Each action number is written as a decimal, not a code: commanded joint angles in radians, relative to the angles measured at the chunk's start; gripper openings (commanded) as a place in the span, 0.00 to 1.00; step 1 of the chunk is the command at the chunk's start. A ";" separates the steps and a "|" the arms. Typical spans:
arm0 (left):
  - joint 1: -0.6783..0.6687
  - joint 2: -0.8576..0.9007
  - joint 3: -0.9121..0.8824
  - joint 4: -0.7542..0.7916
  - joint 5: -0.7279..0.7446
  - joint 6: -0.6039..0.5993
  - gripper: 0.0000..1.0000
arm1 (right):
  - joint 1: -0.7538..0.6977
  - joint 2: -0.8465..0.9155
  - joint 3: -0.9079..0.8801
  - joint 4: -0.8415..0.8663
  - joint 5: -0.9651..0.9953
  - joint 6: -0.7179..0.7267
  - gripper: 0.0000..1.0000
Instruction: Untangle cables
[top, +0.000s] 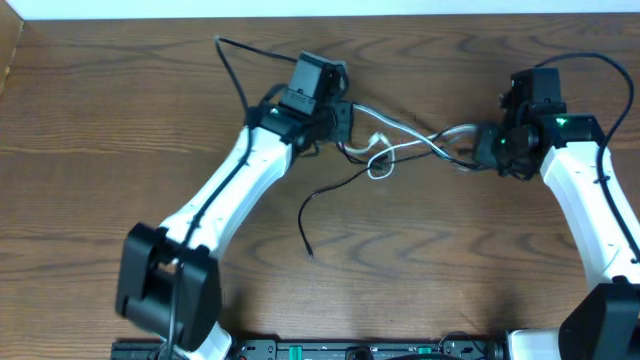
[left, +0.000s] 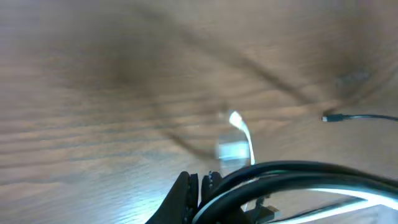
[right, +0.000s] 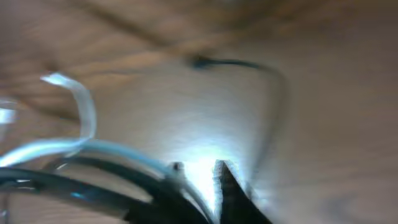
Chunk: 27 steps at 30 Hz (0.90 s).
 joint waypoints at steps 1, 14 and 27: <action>0.047 -0.097 0.007 -0.011 -0.132 0.012 0.08 | -0.024 -0.028 0.006 -0.016 0.107 -0.050 0.48; 0.003 -0.420 0.007 0.053 0.002 0.014 0.08 | -0.019 -0.131 0.014 0.093 -0.667 -0.371 0.87; 0.006 -0.479 0.040 0.103 0.146 -0.083 0.07 | 0.091 -0.130 0.014 0.242 -0.772 -0.564 0.90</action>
